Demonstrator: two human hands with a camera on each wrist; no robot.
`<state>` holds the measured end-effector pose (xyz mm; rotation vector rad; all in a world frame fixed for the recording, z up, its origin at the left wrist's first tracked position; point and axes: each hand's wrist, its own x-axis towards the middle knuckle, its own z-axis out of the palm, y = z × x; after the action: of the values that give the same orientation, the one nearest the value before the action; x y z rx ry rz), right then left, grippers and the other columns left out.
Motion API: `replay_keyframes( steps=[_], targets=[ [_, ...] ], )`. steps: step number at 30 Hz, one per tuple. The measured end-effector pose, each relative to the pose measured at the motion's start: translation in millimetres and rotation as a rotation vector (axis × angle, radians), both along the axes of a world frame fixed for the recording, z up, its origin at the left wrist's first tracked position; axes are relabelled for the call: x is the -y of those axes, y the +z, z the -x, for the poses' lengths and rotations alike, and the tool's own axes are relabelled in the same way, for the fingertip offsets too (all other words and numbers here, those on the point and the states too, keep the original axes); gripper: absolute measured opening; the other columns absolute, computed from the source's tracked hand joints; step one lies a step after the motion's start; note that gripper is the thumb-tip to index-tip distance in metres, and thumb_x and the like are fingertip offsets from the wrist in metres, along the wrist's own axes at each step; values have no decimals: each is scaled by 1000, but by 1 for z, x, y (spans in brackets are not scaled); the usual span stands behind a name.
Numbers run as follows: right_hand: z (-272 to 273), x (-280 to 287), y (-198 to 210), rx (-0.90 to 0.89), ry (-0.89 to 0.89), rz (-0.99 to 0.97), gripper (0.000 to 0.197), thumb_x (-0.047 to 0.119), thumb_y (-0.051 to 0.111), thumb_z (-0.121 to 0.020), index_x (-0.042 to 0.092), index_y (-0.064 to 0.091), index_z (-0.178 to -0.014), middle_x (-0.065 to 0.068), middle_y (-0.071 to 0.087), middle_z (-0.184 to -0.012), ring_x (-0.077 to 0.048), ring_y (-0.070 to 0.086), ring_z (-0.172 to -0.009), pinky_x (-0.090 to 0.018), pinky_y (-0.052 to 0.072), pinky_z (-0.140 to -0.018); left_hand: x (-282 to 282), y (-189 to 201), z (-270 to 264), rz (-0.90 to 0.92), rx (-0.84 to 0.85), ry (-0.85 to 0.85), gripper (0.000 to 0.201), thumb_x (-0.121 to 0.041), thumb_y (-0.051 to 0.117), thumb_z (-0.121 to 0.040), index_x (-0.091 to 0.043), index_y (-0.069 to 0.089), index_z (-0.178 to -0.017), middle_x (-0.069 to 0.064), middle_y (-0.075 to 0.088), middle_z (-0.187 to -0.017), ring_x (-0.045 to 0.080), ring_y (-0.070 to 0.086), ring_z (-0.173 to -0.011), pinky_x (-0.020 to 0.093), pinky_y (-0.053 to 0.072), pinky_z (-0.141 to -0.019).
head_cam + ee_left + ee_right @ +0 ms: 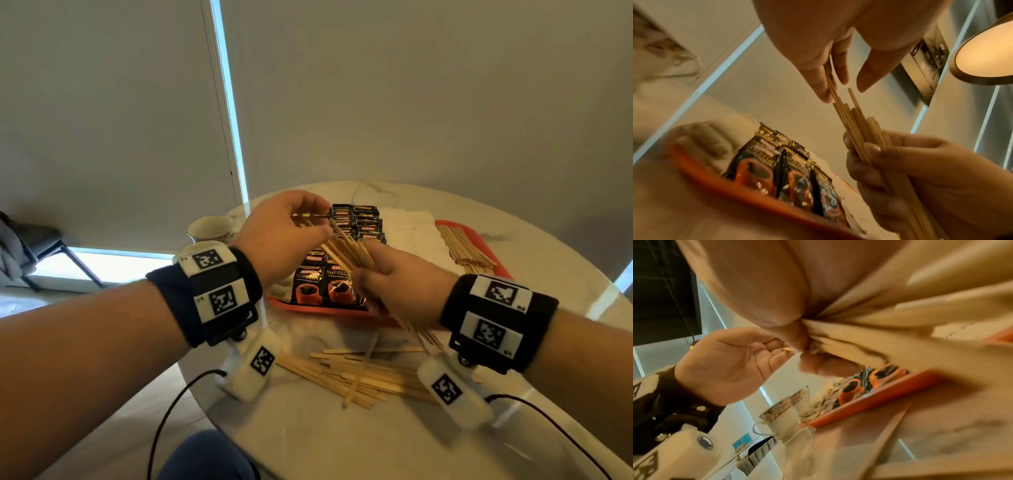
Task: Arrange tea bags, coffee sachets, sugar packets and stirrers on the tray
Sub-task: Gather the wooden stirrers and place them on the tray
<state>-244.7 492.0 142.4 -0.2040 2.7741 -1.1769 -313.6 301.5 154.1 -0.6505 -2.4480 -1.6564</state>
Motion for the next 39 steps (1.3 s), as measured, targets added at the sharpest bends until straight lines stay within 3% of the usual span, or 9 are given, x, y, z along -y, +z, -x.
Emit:
replay_keyframes(
  steps=[3,6,11,14,18,22,25,28,39],
  targets=[
    [2,-2,-1,-20,5,231,7,31,51,-106,24,53,-105,-8,55,-77,-17,48,-54,-34,45,-52,-11,5,4,-24,-45,-32,32,-7,73,-93,-27,71,-117,-5,78,-107,9,74,-102,43,60,-98],
    [8,-2,-1,-38,-7,360,30,39,60,-101,10,52,-103,-9,49,-73,-17,41,-50,-31,40,-47,-25,11,1,-9,-98,-110,34,0,66,-97,-22,72,-122,-6,77,-111,5,73,-106,37,61,-97],
    [18,-4,3,-54,-75,447,24,27,56,-104,12,52,-86,-5,47,-57,-19,44,-43,-30,43,-43,-42,18,-1,116,-143,-229,41,-2,62,-100,-25,68,-133,-14,74,-120,-3,68,-112,28,57,-102],
    [29,-8,9,-68,-131,623,23,25,56,-103,12,52,-84,-2,44,-55,-17,36,-42,-26,34,-41,-50,24,6,15,-148,-245,43,-4,65,-99,-22,64,-137,-9,71,-127,4,69,-115,34,58,-103],
    [43,-17,25,-167,-157,924,44,45,62,-98,23,56,-61,1,35,-53,-16,28,-44,-27,28,-43,-64,29,18,-301,132,-225,30,-32,60,-105,-17,63,-131,6,73,-126,19,73,-113,45,59,-102],
    [54,-28,42,-356,-78,1141,52,54,64,-87,19,40,-58,-2,29,-52,-18,27,-44,-30,29,-45,-75,11,32,-332,675,-388,76,-69,40,-102,-3,62,-134,23,74,-117,33,72,-104,49,57,-95],
    [64,-32,45,-472,-39,1272,51,51,63,-86,16,37,-59,-2,30,-51,-17,33,-42,-30,36,-48,-82,-8,47,-323,889,-493,96,-80,27,-97,-1,64,-136,28,68,-131,42,68,-115,53,52,-104],
    [80,-34,42,-543,-57,1356,50,52,68,-79,16,41,-58,-2,33,-50,-18,37,-44,-31,39,-51,-90,-17,60,-414,1003,-574,100,-86,24,-94,-7,62,-142,27,64,-139,45,64,-124,59,37,-119],
    [127,-44,16,-393,41,1143,35,40,76,-77,16,52,-69,-1,46,-59,-21,48,-59,-35,47,-62,-118,-11,101,-722,1087,-503,81,-73,41,-100,-11,55,-150,19,61,-145,39,56,-137,59,39,-119]
  ],
)
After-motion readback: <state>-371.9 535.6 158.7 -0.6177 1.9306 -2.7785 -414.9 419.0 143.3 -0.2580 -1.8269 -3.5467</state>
